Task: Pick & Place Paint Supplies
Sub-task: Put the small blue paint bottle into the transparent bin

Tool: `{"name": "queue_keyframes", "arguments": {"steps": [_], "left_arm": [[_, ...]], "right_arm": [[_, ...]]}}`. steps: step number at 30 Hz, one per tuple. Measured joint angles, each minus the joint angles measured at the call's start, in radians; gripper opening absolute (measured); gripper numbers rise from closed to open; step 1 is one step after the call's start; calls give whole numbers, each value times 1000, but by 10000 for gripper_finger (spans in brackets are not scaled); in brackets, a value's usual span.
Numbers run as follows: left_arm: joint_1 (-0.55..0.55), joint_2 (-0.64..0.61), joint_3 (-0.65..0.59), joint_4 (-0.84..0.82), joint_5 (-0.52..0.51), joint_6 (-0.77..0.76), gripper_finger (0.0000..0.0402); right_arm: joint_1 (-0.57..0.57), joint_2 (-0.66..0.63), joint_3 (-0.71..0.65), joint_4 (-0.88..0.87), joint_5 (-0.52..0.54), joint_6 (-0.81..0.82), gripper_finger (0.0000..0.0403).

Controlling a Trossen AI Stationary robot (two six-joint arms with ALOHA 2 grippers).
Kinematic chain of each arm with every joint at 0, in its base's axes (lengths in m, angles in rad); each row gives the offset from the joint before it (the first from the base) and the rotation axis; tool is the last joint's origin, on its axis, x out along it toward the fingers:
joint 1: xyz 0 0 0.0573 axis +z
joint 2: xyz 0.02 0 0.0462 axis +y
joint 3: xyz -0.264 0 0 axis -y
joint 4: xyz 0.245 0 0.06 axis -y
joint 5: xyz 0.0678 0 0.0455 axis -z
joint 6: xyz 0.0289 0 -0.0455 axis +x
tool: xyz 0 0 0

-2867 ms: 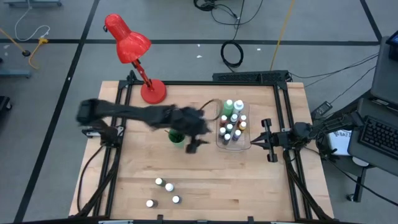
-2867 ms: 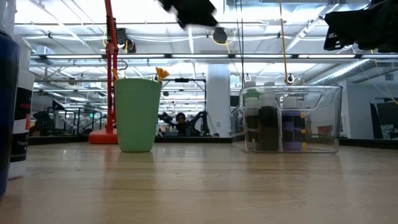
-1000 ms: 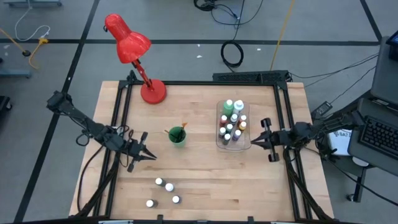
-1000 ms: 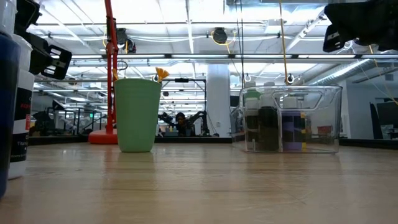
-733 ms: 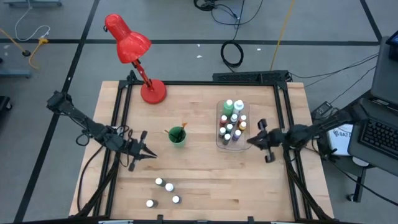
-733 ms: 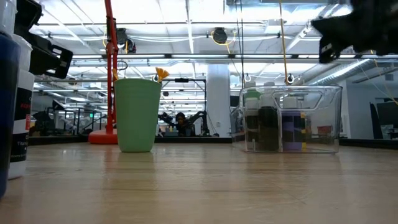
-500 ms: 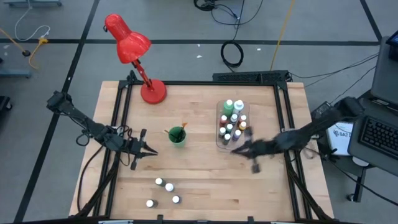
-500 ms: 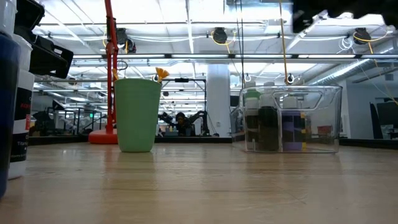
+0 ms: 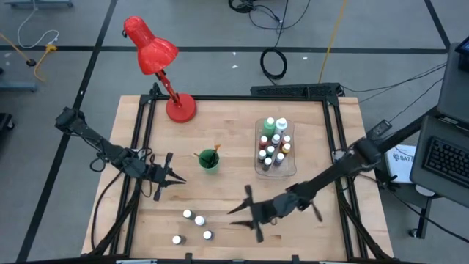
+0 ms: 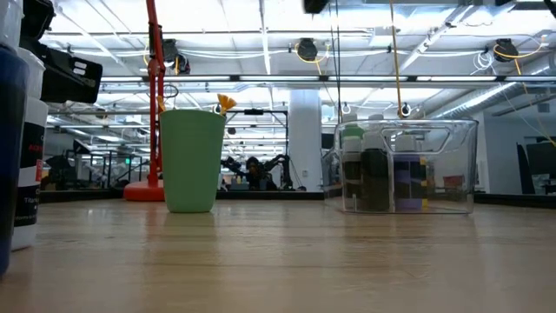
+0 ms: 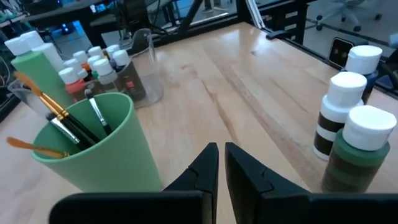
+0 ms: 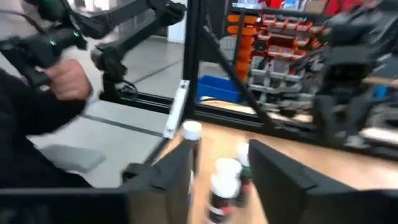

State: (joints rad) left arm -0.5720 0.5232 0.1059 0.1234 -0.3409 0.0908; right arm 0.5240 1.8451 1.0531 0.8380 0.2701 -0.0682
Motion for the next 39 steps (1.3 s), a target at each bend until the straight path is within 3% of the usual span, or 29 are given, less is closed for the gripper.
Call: {"name": "queue_keyframes", "arguments": {"steps": [5,11,15,24,31,39], "left_arm": [[0,0,0,1,0,-16,33],[0,0,0,0,2,-25,33],[0,0,0,2,2,-21,33],[0,0,0,-5,3,-54,33],[0,0,0,-27,118,-75,33],[0,0,0,-42,131,-74,33]], "right_arm": [[-8,141,120,11,-27,70,221],[-2,279,269,9,-113,135,263],[-5,351,360,-14,-37,162,269],[1,398,392,-28,-11,231,270],[4,441,392,-29,71,266,270],[-8,474,391,19,6,198,270]]}}
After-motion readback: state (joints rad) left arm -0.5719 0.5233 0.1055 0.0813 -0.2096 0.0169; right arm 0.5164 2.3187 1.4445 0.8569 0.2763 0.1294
